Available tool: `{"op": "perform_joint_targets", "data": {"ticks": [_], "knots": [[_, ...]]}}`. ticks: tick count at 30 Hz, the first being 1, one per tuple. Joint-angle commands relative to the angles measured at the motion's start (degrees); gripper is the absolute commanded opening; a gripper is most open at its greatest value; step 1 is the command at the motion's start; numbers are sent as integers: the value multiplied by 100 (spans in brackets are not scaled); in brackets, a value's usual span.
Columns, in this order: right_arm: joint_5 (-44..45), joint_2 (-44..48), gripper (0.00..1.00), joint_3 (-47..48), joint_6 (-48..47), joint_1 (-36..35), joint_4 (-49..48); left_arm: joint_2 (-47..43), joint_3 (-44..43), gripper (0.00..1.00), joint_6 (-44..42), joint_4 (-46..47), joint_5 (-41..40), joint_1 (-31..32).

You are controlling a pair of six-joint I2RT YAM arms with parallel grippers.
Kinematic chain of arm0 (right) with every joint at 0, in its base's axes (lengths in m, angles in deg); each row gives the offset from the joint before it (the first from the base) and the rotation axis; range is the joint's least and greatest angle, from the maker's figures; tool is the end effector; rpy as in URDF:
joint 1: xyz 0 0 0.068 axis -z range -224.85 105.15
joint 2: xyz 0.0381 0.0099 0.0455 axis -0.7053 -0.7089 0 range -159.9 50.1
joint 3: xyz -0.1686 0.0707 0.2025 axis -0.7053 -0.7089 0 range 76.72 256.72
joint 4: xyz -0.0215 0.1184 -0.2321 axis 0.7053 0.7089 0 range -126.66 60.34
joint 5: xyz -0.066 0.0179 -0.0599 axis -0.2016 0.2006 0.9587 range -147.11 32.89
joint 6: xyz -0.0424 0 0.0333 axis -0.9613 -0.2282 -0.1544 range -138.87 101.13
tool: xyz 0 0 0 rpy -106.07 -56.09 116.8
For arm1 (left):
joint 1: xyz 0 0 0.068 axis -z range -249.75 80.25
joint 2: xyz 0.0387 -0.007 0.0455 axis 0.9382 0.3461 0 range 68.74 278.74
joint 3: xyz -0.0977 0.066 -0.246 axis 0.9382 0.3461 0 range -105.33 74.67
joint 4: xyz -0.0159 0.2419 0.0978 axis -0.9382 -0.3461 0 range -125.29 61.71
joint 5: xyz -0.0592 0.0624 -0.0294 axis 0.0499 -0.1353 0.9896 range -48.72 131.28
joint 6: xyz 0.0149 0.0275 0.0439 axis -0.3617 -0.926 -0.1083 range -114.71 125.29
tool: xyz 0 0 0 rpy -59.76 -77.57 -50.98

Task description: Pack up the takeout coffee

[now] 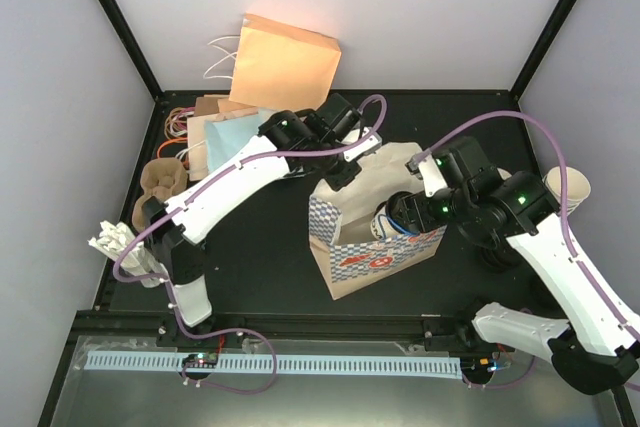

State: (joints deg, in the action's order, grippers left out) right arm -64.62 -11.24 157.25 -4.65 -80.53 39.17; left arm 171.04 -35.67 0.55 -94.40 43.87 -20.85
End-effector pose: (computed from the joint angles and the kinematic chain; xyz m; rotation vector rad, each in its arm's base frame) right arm 0.1314 0.1001 0.3911 -0.5393 2.5698 0.4879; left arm 0.2409 -0.2787 0.3722 1.1979 2.3318 -0.3369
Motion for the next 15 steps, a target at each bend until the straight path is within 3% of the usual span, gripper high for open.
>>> {"op": "perform_joint_targets", "data": {"ticks": [1, 7, 15], "knots": [[-113, 87, 67, -5, 149, -209, -127, 84, -424, 2, -230, -282, -337, -14], [260, 15, 67, 151, 532, -1058, -246, -290, -365, 2, -656, 292, -819, -10], [1154, 161, 67, -378, 1200, -2168, -971, -882, 502, 2, -1207, 1409, -1881, -21]]}}
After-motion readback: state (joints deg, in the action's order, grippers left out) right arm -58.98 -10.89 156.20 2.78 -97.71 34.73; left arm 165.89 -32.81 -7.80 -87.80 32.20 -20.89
